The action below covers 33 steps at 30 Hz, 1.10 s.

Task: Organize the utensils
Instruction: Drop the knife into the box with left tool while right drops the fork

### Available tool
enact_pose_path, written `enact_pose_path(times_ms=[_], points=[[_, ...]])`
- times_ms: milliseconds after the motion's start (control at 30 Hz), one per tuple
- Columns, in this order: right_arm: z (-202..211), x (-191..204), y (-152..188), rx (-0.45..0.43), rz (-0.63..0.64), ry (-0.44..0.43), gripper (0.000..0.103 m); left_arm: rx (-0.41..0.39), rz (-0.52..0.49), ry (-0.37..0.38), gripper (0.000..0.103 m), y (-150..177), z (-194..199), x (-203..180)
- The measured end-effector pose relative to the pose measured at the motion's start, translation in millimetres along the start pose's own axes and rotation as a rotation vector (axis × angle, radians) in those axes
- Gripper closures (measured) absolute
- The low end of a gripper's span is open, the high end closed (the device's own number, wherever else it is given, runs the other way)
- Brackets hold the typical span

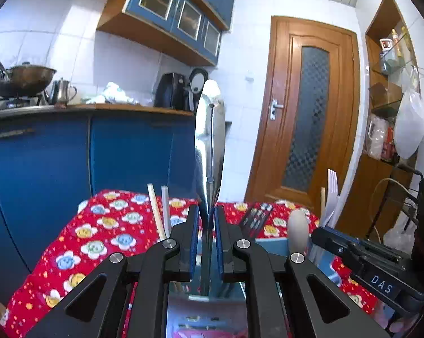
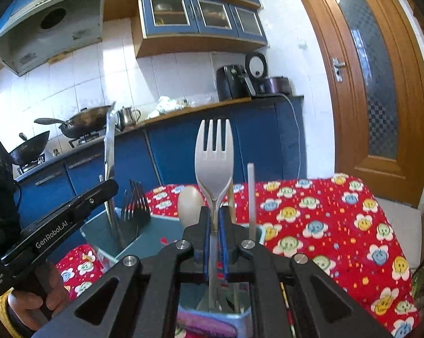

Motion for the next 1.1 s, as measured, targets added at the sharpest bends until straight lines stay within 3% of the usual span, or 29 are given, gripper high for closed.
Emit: enact_pose_path(times_ms=[133, 600, 1100], points=[[8.7, 2.8, 2.3, -0.001, -0.007, 0.000, 0.076, 0.040, 0.007, 0.011, 0.057, 4.7, 3.9, -0.3], [60.1, 21.6, 6.5, -0.032, -0.040, -0.016, 0.061, 0.123, 0.002, -0.003, 0.051, 18.0, 42.6, 1.5], [111.7, 53.1, 52.2, -0.002, -0.068, -0.020, 0.052, 0.177, -0.030, -0.039, 0.051, 50.1, 103.8, 3.6]])
Point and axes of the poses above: each gripper's, at about its wrist camera, not at the fingertips, and z roughly against the way its jaws point, x to its left, y to its underside, the point moved 7 cm from there along -z, roughly the way its jaws point, and after that the axes turned 15 degrees about x, right-handed, at the moved point
